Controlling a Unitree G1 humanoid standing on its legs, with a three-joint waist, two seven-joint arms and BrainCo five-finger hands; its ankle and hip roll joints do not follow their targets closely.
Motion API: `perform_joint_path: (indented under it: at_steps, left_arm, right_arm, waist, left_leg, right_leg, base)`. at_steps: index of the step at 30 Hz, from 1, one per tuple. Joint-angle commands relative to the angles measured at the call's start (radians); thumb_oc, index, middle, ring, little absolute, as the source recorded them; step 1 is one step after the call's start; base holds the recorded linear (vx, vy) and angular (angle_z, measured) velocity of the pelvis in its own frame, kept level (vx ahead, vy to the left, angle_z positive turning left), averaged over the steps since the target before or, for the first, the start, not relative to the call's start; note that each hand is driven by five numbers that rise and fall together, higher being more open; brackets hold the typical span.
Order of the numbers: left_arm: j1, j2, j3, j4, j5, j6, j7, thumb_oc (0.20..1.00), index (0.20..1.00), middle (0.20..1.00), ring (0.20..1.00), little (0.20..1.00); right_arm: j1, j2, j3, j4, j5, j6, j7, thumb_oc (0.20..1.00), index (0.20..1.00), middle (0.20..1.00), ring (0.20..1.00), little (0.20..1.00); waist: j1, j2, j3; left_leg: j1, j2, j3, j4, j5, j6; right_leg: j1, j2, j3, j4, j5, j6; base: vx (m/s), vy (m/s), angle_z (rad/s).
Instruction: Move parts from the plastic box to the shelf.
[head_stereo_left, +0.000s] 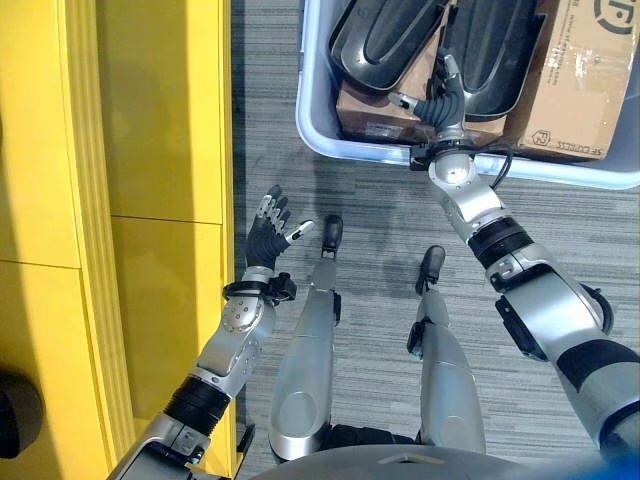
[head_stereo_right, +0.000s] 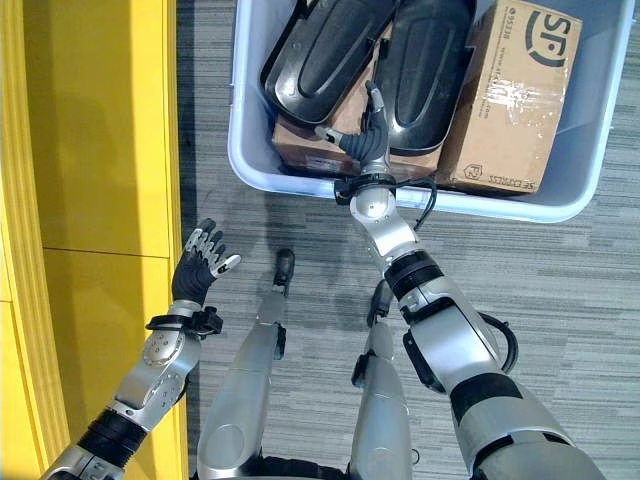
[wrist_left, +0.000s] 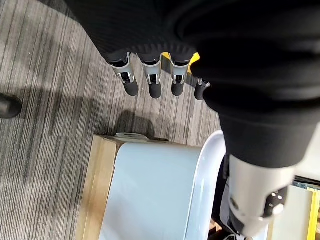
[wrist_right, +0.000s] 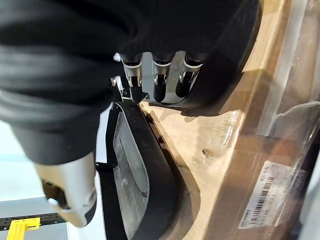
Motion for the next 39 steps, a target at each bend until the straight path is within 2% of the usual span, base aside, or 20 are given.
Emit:
perform_joint_path:
  at_steps: [1, 9, 20, 22, 27, 28, 39]
  left_arm:
    - [0.02, 0.054, -0.014, -0.078, 0.005, -0.053, 0.0, 1.0, 1.0, 1.0, 1.0, 1.0]
    - [0.026, 0.052, -0.006, -0.074, 0.008, -0.046, -0.002, 1.0, 1.0, 1.0, 1.0, 1.0]
    - [0.046, 0.053, 0.021, -0.075, 0.013, -0.022, 0.011, 1.0, 1.0, 1.0, 1.0, 1.0]
    - [0.054, 0.053, 0.033, -0.083, 0.02, -0.018, 0.017, 1.0, 1.0, 1.0, 1.0, 1.0]
    - [0.057, 0.051, 0.039, -0.09, 0.031, -0.014, 0.025, 1.0, 1.0, 1.0, 1.0, 1.0]
    - [0.066, 0.049, 0.043, -0.096, 0.043, -0.009, 0.033, 1.0, 1.0, 1.0, 1.0, 1.0]
    - [0.09, 0.054, 0.051, -0.118, 0.064, -0.006, 0.046, 1.0, 1.0, 1.0, 1.0, 1.0]
  right_arm:
    - [-0.067, 0.0, 0.012, -0.029, -0.015, -0.028, 0.029, 1.0, 1.0, 1.0, 1.0, 1.0]
    - [-0.031, 0.01, 0.032, -0.145, -0.016, -0.032, 0.052, 1.0, 1.0, 1.0, 1.0, 1.0]
    - [0.072, 0.021, 0.04, -0.459, 0.047, -0.085, 0.096, 1.0, 1.0, 1.0, 1.0, 1.0]
    - [0.11, 0.003, 0.021, -0.563, 0.027, -0.1, 0.082, 1.0, 1.0, 1.0, 1.0, 1.0]
    - [0.149, -0.008, 0.0, -0.668, -0.014, -0.108, 0.066, 1.0, 1.0, 1.0, 1.0, 1.0]
    - [0.215, -0.008, -0.026, -0.785, -0.05, -0.126, 0.047, 1.0, 1.0, 1.0, 1.0, 1.0]
    - [0.321, 0.011, -0.054, -0.887, -0.086, -0.153, 0.003, 1.0, 1.0, 1.0, 1.0, 1.0]
  waist:
    - [0.021, 0.016, 0.005]
    - [0.021, 0.004, 0.005]
    - [-0.002, -0.022, 0.005]
    - [-0.011, -0.028, 0.005]
    - [-0.023, -0.034, 0.005]
    - [-0.037, -0.041, 0.005]
    - [-0.06, -0.046, 0.005]
  left_leg:
    - [-0.023, -0.018, 0.007, 0.087, -0.087, 0.008]
    - [-0.031, -0.022, 0.001, 0.1, -0.096, 0.008]
    - [-0.037, -0.018, 0.005, 0.106, -0.095, 0.01]
    - [-0.03, -0.016, 0.01, 0.106, -0.101, 0.009]
    - [-0.034, -0.013, 0.013, 0.106, -0.096, 0.009]
    - [-0.03, -0.01, 0.017, 0.107, -0.101, 0.009]
    - [-0.034, -0.006, 0.023, 0.106, -0.095, 0.009]
  right_leg:
    - [0.043, -0.071, 0.015, 0.159, -0.147, 0.041]
    - [0.052, -0.072, 0.006, 0.158, -0.153, 0.041]
    - [0.046, -0.073, 0.01, 0.16, -0.149, 0.04]
    - [0.047, -0.072, 0.013, 0.161, -0.151, 0.04]
    - [0.04, -0.071, 0.016, 0.163, -0.147, 0.04]
    - [0.04, -0.069, 0.021, 0.163, -0.148, 0.041]
    - [0.029, -0.064, 0.026, 0.167, -0.141, 0.043]
  base:
    - [0.01, 0.007, 0.08]
    - [0.01, 0.005, 0.08]
    - [0.0, 0.0, 0.0]
    - [0.0, 0.0, 0.0]
    - [0.0, 0.0, 0.0]
    - [0.0, 0.0, 0.0]
    - [0.0, -0.002, -0.03]
